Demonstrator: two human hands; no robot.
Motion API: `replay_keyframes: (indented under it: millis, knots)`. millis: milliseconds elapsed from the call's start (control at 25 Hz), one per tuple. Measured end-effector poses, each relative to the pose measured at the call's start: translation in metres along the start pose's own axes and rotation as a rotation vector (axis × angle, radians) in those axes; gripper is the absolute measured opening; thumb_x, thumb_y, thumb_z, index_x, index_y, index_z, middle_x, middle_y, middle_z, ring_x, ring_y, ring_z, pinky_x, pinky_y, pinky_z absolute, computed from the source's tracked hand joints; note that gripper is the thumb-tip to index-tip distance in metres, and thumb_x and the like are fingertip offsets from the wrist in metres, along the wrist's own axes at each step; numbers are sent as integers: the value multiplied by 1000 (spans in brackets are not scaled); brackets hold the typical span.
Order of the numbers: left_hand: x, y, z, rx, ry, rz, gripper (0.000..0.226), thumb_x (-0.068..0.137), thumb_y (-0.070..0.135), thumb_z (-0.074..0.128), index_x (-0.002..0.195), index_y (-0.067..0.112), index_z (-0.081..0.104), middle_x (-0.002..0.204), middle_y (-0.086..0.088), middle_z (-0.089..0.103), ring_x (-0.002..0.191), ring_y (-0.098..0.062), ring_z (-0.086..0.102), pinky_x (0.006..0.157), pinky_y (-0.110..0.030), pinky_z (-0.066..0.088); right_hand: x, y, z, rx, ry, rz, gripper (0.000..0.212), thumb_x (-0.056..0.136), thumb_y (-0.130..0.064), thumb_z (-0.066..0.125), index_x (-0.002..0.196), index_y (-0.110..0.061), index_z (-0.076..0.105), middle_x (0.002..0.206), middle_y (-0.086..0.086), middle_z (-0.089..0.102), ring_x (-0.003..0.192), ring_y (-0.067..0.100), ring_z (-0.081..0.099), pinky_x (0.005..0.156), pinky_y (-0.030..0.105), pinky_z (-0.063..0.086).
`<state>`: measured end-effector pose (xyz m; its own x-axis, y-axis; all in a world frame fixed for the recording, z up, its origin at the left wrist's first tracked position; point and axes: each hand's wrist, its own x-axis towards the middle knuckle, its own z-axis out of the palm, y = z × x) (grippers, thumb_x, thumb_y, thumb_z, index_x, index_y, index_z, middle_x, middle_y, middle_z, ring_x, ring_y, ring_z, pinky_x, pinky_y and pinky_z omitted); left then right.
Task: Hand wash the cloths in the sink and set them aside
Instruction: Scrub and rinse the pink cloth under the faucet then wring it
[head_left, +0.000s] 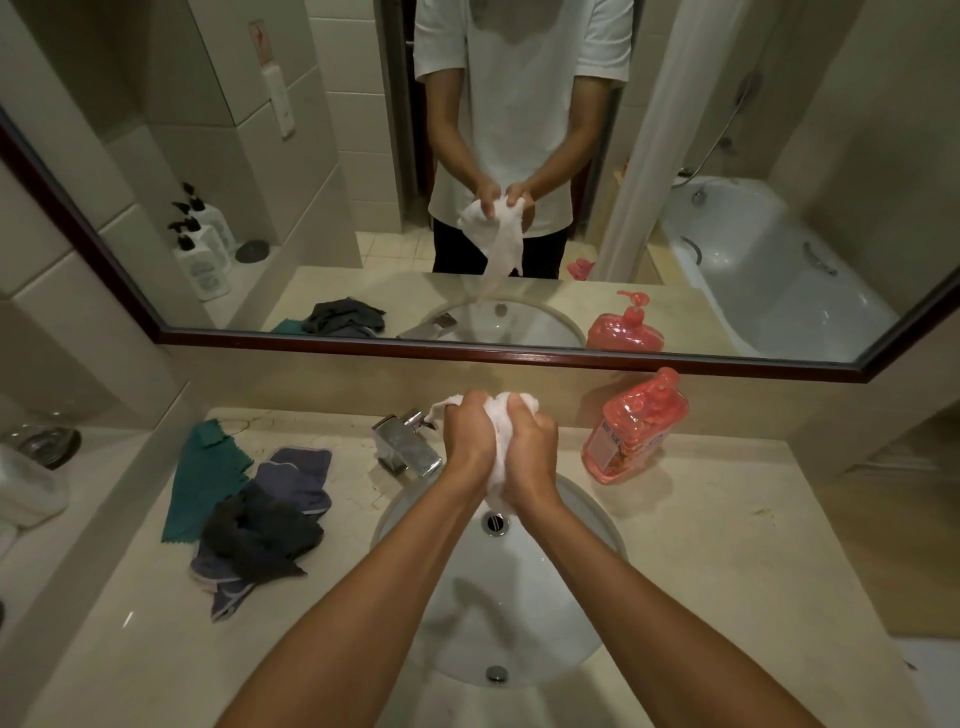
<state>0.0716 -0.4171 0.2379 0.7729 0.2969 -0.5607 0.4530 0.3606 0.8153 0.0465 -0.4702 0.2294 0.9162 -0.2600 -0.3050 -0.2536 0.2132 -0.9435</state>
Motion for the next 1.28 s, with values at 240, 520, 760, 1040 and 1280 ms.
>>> replay_keyframes:
  millis: [240,520,760,1040,1280]
  knots:
    - [-14,-5,2,43,-41,22,24,94,24,48,76,10,55,69,-7,61,56,-18,60,55,-24,45,12,-9,-6,-64,75,-30,30,99,-25,55,76,-10,67,69,4,71,66,18,70,60,29,54]
    - [-6,3,-1,-62,-12,-51,17,94,25,49,89,9,53,84,-13,59,74,-25,59,70,-31,47,-11,9,-8,-91,-2,-89,30,95,-31,53,77,-13,69,68,1,73,66,15,72,55,25,53]
    - [-6,7,-2,-43,-22,-14,18,93,25,50,84,10,55,82,-12,61,73,-25,60,66,-30,46,-8,4,-2,-54,10,-50,29,99,-28,52,83,-12,71,74,3,75,70,15,73,55,26,54]
    - [-10,7,-1,-5,-66,30,18,93,24,50,82,12,55,78,-10,61,66,-22,59,61,-27,46,6,-16,5,-37,62,-53,34,99,-26,54,69,-13,65,63,1,68,60,14,68,58,29,52]
    - [-7,8,-5,-16,-52,-9,22,96,28,49,89,9,56,83,-12,60,71,-24,60,65,-29,48,-5,3,2,-96,22,-70,32,94,-33,53,72,-14,68,68,3,72,66,17,71,58,28,52]
